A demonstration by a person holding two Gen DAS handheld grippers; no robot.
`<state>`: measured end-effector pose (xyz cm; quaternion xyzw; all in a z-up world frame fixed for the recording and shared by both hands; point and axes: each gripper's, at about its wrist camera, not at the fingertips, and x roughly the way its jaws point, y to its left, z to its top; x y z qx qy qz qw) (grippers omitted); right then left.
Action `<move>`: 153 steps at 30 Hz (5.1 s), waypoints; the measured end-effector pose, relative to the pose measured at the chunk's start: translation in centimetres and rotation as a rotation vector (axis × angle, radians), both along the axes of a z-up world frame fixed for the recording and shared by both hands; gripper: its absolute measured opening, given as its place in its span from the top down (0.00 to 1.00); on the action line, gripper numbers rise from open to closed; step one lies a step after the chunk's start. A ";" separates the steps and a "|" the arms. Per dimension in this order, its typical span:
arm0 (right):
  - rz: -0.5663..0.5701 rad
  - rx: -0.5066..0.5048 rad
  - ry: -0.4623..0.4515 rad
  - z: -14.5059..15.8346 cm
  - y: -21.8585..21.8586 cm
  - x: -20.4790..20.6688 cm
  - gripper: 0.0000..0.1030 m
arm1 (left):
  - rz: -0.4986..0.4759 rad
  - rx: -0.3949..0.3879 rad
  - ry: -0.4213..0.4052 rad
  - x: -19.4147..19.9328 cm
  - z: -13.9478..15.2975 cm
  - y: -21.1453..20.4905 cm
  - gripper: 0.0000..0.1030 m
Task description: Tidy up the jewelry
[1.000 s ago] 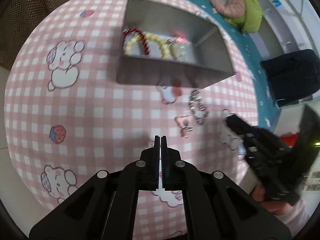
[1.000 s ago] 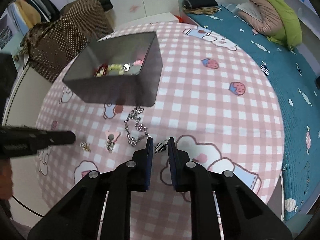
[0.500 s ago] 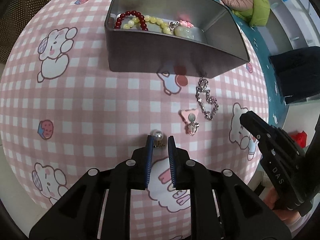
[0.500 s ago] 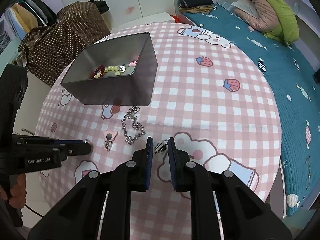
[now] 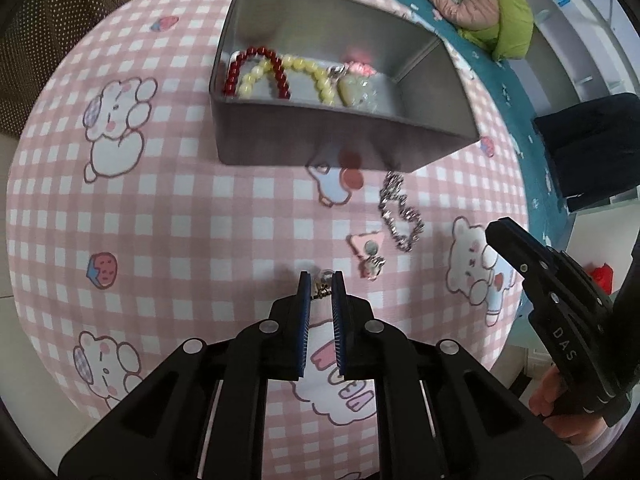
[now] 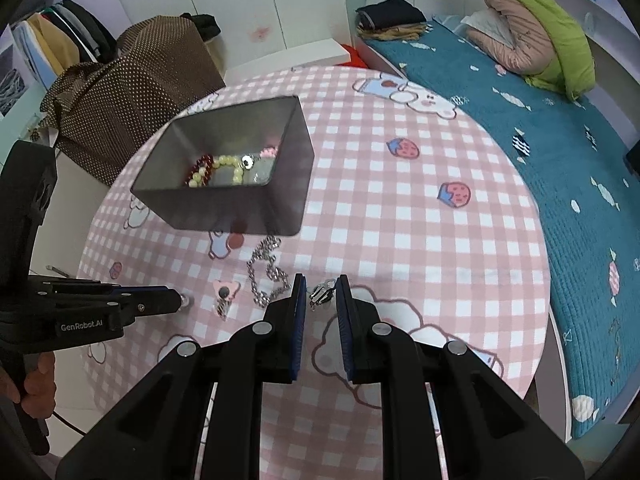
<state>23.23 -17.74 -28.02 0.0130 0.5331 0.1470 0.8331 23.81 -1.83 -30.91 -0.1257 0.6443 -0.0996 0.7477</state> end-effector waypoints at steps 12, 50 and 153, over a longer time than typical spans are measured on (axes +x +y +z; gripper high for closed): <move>0.028 0.022 -0.082 3.1 1.1 1.5 0.86 | 0.044 -0.062 -0.130 0.8 5.5 1.4 0.90; 0.068 0.022 -0.068 3.5 3.1 6.4 0.75 | 0.027 -0.086 -0.116 7.4 4.4 0.5 0.90; 0.216 -0.134 0.057 -4.3 6.2 1.5 0.85 | 0.120 -0.028 0.025 1.6 0.9 0.9 0.89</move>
